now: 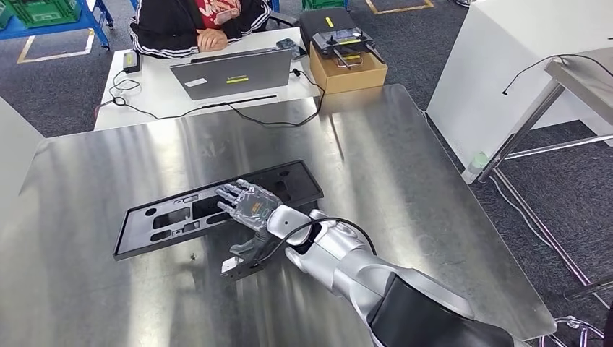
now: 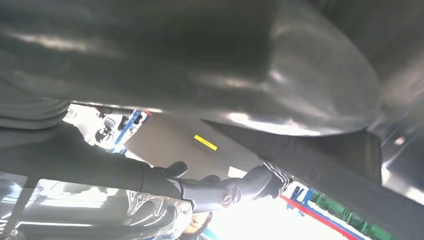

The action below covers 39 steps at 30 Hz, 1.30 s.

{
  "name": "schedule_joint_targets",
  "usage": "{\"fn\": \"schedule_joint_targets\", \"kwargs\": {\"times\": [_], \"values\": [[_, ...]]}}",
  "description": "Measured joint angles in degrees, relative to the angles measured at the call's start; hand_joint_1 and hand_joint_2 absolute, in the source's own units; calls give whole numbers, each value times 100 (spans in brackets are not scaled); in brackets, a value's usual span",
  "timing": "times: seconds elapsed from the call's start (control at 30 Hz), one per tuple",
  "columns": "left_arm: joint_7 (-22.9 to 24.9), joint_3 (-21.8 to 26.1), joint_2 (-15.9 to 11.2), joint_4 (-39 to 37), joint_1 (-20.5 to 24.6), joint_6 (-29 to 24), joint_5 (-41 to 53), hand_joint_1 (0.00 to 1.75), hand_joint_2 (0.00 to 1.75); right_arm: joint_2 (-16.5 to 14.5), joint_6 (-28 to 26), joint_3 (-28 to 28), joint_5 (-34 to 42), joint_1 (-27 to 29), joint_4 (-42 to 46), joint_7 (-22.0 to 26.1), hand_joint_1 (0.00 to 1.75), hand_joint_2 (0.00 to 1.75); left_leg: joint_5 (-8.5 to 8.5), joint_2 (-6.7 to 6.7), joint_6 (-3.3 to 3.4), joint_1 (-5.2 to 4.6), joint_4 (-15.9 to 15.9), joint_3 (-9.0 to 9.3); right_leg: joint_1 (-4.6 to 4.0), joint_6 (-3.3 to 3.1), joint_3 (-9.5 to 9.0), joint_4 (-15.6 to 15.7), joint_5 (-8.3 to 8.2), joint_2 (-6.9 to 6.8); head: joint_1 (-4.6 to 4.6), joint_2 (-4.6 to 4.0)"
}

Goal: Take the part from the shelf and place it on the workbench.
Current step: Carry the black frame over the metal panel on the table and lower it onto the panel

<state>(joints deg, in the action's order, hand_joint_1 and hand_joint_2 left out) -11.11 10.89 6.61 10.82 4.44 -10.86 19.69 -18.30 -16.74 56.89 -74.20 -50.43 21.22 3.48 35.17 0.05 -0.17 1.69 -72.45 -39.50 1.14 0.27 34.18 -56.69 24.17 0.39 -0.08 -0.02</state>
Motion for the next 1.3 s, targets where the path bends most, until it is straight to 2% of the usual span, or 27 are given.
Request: {"fn": "schedule_joint_targets", "kwargs": {"times": [0.03,0.07,0.17,0.23,0.3,0.33,0.4,0.47,0.5,0.53,0.57,0.63,0.7,0.73,0.8,0.83,0.87,0.93,0.97,1.0,1.03,1.07,1.1,1.13,1.17,1.23,1.3], "values": [[1,-1,-3,-1,0,0,0,0,0,1,0,0,0,2,0,0,0,0,-7,1,-3,1,-110,6,-12,-9,37,-7,-27,-1,0,0],[2,-1,-5,0,1,0,0,0,0,1,0,0,0,4,0,0,0,0,-116,1,-1,1,-14,118,-19,-8,72,-18,-52,-1,0,0],[2,-1,-11,3,19,0,0,0,0,1,0,-1,0,-2,0,0,0,0,-489,-12,31,-3,1011,798,-35,45,157,-78,-106,5,1,0],[3,-1,-11,3,31,0,0,0,0,-2,0,-1,0,-10,0,0,0,0,-498,-38,68,-32,1356,979,-59,129,199,-102,-162,4,5,0],[3,-1,-4,2,32,0,0,0,0,-1,0,0,-1,-13,0,0,0,0,-558,-42,145,-56,1380,940,-75,236,229,-98,-225,1,9,0],[3,-1,0,2,35,0,0,0,0,3,0,0,-6,-15,0,-1,0,0,-610,-31,197,-60,1390,905,-74,260,269,-130,-191,0,10,0],[3,-1,3,3,42,0,0,0,0,14,0,0,-25,-19,0,-3,0,0,-737,-1,305,-56,1419,794,-71,222,439,-486,122,-4,24,0],[3,0,-3,4,46,1,2,0,0,19,0,0,-39,-17,0,-5,0,0,-857,22,351,-77,1417,640,-55,155,681,-1248,601,-5,37,0],[3,0,-4,4,46,1,3,0,0,25,0,0,-39,-14,-1,-5,0,0,-919,31,354,-85,1416,561,-54,163,759,-1604,750,-5,37,0],[3,0,-3,4,46,2,4,0,0,31,0,0,-40,-12,-1,-6,0,0,-979,40,355,-92,1414,482,-55,196,763,-1815,796,-5,37,0],[3,-1,-2,4,46,2,4,0,0,36,0,0,-42,-10,-2,-5,0,0,-1039,46,351,-100,1413,406,-58,242,661,-1820,740,-5,37,0],[3,-1,3,4,48,2,4,0,0,36,0,0,-44,-14,-1,-6,0,0,-1157,48,331,-113,1411,274,-68,291,153,-1245,525,-5,35,0],[3,-1,13,6,51,3,5,0,0,19,0,0,-51,-27,2,-16,0,0,-1267,48,282,-124,1415,193,-113,215,-458,-376,515,-9,32,0],[3,-1,18,7,55,3,7,0,0,10,0,0,-60,-34,3,-26,0,0,-1322,50,249,-120,1427,178,-138,165,-623,-93,550,-10,35,0],[7,-2,30,8,58,2,12,0,0,4,1,0,-85,-44,4,-49,0,0,-1438,53,165,-103,1482,166,-166,82,-664,97,536,-11,43,0],[11,-2,34,8,58,-1,14,0,0,4,2,0,-97,-47,4,-54,0,0,-1448,47,128,-90,1495,148,-139,39,-638,128,470,-16,49,0],[17,-3,37,7,57,-4,15,0,0,-1,2,0,-106,-50,4,-57,0,0,-1348,36,95,-81,1455,111,-112,-21,-605,153,393,-22,49,0],[28,-4,35,6,56,-10,16,0,0,-20,2,0,-114,-50,4,-62,0,0,-839,12,41,-58,1076,-13,-59,-109,-497,189,221,-36,35,0],[31,-4,34,6,57,-11,19,0,0,-27,2,0,-117,-48,4,-65,0,0,-527,4,11,-51,743,-89,-61,-134,-408,186,147,-36,29,0],[32,-5,32,6,58,-11,25,0,0,-30,2,0,-119,-42,3,-69,0,0,-313,2,-20,-42,387,-150,-63,-134,-319,178,77,-38,24,0],[32,-5,29,6,59,-11,37,0,0,-30,2,0,-123,-33,3,-83,0,0,-236,2,-48,-32,94,-174,-63,-124,-222,164,10,-40,25,0],[33,-6,24,6,60,-10,51,0,0,-27,-2,0,-130,-22,2,-109,0,0,-308,3,-72,-19,-59,-131,-60,-107,-119,142,-53,-42,24,0],[34,-8,17,8,62,-5,70,0,0,-22,-9,-1,-140,-9,2,-144,0,0,-470,4,-89,-3,-33,1,-53,-83,-11,108,-110,-43,24,0],[36,-11,10,11,68,3,91,0,0,-14,-24,-2,-150,2,2,-184,0,0,-634,5,-102,16,172,224,-44,-51,96,61,-158,-43,23,0],[36,-19,5,15,80,13,108,0,0,-4,-44,-7,-158,10,4,-214,0,0,-683,1,-110,27,511,506,-42,-14,195,3,-197,-41,22,0],[36,-39,-2,26,107,32,134,0,0,21,-106,-30,-150,21,9,-241,0,0,-541,-27,-73,13,1168,958,-55,69,327,-98,-266,-45,28,0],[36,-64,-3,30,125,39,142,0,0,39,-218,-93,-104,48,20,-217,0,0,-452,-44,30,-43,1396,1046,-74,161,370,-113,-368,-51,38,0]]}}
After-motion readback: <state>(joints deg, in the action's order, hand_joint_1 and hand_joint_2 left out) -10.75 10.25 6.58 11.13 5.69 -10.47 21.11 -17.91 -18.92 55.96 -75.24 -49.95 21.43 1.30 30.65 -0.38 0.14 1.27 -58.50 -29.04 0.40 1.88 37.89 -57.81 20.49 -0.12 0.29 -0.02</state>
